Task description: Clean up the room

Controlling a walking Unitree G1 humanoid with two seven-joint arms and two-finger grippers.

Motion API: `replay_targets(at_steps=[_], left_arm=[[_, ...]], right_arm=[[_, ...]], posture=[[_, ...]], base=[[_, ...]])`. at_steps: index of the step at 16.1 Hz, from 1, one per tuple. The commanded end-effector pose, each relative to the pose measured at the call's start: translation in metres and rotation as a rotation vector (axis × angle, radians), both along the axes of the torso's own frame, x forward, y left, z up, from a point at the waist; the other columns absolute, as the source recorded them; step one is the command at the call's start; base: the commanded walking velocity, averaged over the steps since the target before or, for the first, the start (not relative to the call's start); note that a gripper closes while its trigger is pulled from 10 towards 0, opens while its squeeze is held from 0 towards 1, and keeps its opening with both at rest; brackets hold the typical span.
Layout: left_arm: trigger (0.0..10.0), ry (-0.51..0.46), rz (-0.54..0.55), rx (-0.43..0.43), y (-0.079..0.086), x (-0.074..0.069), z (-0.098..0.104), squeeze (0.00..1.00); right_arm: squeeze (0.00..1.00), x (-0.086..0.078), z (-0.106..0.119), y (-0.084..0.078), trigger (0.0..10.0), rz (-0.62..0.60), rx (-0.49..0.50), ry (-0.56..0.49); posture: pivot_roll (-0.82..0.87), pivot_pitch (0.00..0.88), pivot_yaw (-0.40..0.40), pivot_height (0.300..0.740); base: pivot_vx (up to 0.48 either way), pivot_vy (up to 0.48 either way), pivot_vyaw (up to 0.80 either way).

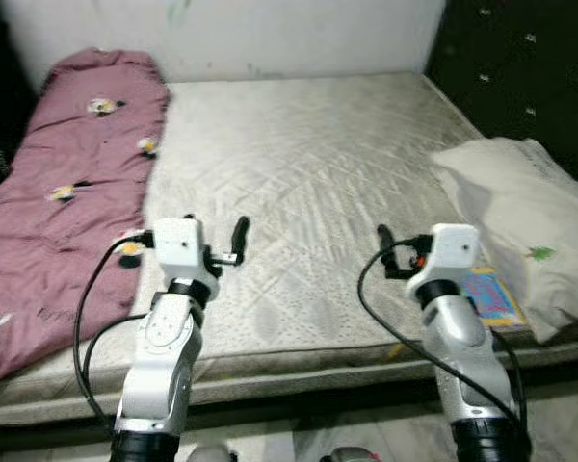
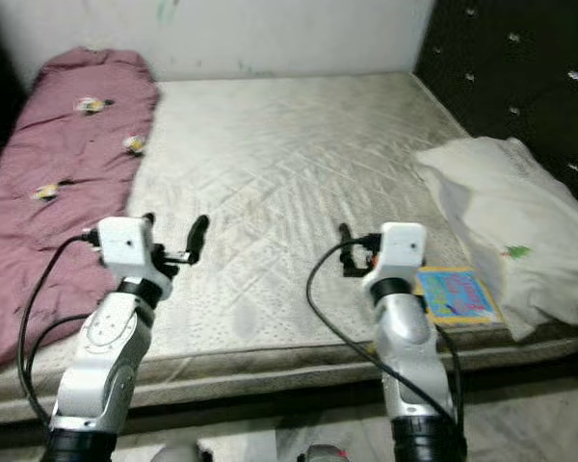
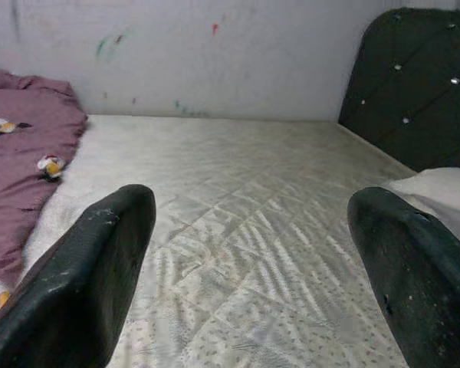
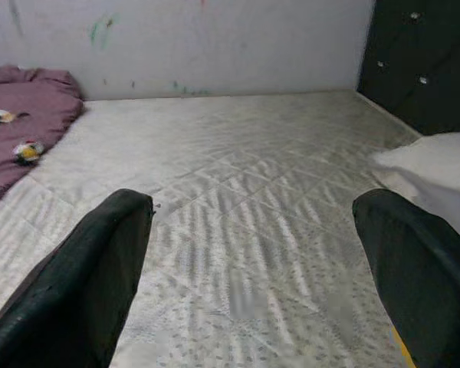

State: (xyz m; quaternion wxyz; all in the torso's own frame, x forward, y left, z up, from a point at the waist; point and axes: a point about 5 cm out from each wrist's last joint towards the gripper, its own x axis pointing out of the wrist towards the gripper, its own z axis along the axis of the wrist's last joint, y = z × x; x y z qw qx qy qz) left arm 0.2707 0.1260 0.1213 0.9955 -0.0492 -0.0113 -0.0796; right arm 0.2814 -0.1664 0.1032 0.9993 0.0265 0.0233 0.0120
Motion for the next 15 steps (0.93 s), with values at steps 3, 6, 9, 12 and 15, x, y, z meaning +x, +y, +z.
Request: replay_targets(at_steps=[3, 6, 9, 12, 15], left_arm=[[10.0, 0.014, 0.016, 0.005, 0.0067, 0.001, -0.0012, 0.0], [10.0, 0.012, 0.019, 0.003, 0.0065, 0.0015, -0.0009, 0.0], [10.0, 0.008, 0.018, -0.005, 0.0061, 0.0019, -0.0004, 0.0], [10.0, 0.009, 0.016, -0.015, 0.0063, 0.0024, -0.0003, 0.0], [10.0, 0.009, 0.015, -0.014, 0.0066, 0.0027, -0.0003, 0.0]], right_arm=[[0.0, 0.0017, 0.0003, 0.0064, 10.0, 0.017, 0.009, 0.005], [0.0, 0.0022, 0.0005, 0.0064, 10.0, 0.02, 0.007, 0.006], [0.0, 0.0025, 0.0004, 0.0069, 10.0, 0.022, 0.007, 0.007], [0.0, 0.0031, 0.0001, 0.0072, 10.0, 0.022, 0.008, 0.009], [0.0, 0.0034, -0.0003, 0.0076, 10.0, 0.023, 0.011, 0.011]], posture=[[-0.02, 0.0, -0.007, 0.74], [-0.02, 0.0, -0.008, 0.74], [-0.02, 0.0, -0.009, 0.74], [-0.02, 0.0, -0.007, 0.74], [-0.02, 0.0, -0.005, 0.74]], base=[[0.0, 0.48, 0.0], [0.0, 0.48, 0.0], [0.0, 0.48, 0.0], [0.0, 0.475, 0.0], [0.0, 0.475, 0.0]])
